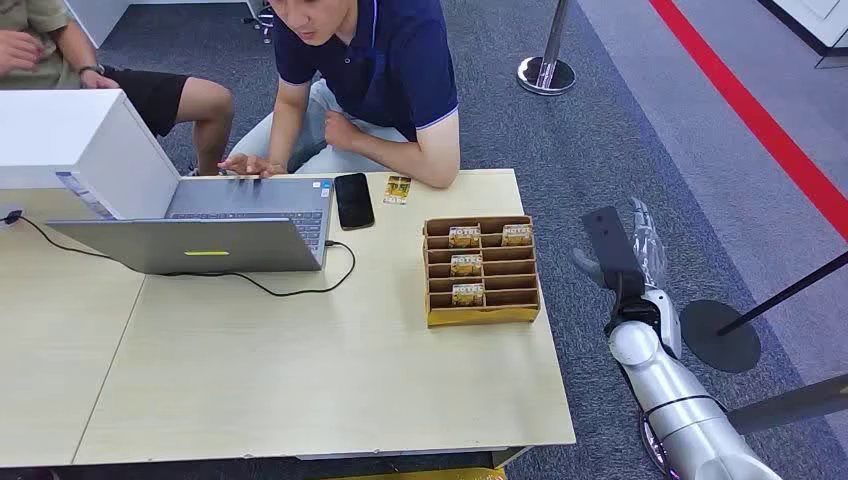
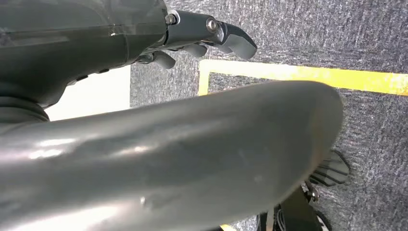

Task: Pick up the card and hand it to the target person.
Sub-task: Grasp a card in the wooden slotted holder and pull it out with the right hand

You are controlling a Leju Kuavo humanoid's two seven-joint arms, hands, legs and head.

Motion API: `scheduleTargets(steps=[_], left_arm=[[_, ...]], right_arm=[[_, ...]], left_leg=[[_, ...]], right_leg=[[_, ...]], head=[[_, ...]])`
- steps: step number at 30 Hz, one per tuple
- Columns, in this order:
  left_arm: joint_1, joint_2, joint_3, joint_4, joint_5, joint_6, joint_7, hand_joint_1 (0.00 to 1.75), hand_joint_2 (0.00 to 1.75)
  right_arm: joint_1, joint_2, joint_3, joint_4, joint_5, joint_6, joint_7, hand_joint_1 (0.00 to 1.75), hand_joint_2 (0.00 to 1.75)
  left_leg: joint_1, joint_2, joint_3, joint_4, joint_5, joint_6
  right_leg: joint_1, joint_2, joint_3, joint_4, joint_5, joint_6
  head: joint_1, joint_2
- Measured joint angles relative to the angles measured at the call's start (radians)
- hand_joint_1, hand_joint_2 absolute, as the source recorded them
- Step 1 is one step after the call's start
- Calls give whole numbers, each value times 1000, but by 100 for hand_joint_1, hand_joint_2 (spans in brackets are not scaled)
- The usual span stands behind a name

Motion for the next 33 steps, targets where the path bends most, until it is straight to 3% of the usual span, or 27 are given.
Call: scheduleTargets(steps=[5, 9, 13, 18, 25, 33], left_arm=[[-6, 4, -23, 6, 5, -1, 7, 0, 0], [-10, 5, -37, 7, 8, -1, 11, 0, 0], [-11, 6, -47, 8, 11, -2, 13, 0, 0], [-15, 11, -78, 16, 16, -4, 16, 0, 0], [-17, 18, -114, 25, 18, -10, 24, 0, 0], [-18, 20, -126, 30, 23, -10, 23, 0, 0]], right_arm=[[-65, 8, 73, -30, 58, 41, 71, 2, 175], [-105, 15, 120, -47, 101, 68, 121, 21, 175], [-150, 26, 170, -55, 140, 98, 162, 93, 175], [-226, 46, 273, -58, 187, 156, 228, 79, 175], [-273, 62, 385, -51, 193, 198, 253, 86, 175], [-292, 70, 446, -37, 193, 217, 247, 62, 175]], left_leg=[[0, 0, 0, 0, 0, 0], [0, -2, 0, 0, 1, 0], [0, -1, -1, 0, 1, 0], [0, -2, -1, 0, 1, -1], [1, -2, -2, 0, 2, -1], [0, -2, -1, 0, 1, -1]], right_leg=[[0, 0, -1, 0, 0, 0], [0, -2, 0, 0, 0, 0], [0, -2, -1, 0, 0, 0], [0, -2, -1, 0, 0, 0], [0, -2, -2, 0, 0, 0], [0, -2, -2, 0, 0, 0]], head=[[0, 0], [0, 0], [0, 0], [0, 0], [0, 0], [0, 0]])
